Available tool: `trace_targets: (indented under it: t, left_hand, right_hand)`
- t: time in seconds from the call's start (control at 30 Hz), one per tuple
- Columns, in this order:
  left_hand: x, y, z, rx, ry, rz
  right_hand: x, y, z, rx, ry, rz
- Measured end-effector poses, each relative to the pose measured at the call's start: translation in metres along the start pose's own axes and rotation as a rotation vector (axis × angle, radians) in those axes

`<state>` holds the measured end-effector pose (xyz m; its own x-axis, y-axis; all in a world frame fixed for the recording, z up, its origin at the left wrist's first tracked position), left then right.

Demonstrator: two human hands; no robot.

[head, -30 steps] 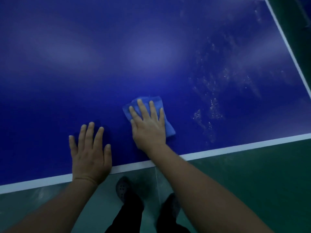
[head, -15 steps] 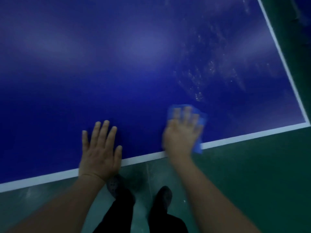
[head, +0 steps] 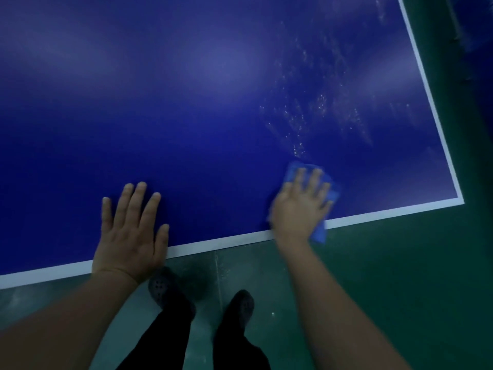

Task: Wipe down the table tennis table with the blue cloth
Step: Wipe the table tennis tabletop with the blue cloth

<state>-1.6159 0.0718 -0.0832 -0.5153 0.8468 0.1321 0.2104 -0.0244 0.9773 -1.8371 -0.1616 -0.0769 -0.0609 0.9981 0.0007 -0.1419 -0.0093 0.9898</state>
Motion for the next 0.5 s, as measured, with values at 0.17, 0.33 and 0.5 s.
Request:
trace_targets:
  t: [0.17, 0.33, 0.5]
  left_hand:
    - [-0.001, -0.002, 0.001, -0.009, 0.014, -0.001]
    - [-0.001, -0.002, 0.002, -0.011, 0.022, 0.007]
    - [-0.001, -0.004, 0.003, -0.016, 0.015, -0.005]
  right_hand:
    - [0.094, -0.030, 0.077, -0.011, 0.755, 0.181]
    - [-0.042, -0.003, -0.037, 0.092, 0.231, 0.069]
    - [-0.067, 0.000, -0.050, 0.003, -0.077, 0.063]
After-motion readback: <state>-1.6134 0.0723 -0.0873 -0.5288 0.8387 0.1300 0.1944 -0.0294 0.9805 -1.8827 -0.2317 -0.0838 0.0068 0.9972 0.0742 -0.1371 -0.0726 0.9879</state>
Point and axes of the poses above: each hand's wrist, its own x-axis away from the middle knuckle, its own y-axis out of the back of the hand, z = x × y, the point moved 6 cm from there along -x, towards the middle knuckle, and after that the axes turned 3 degrees about -x, right-handed, at the moved point
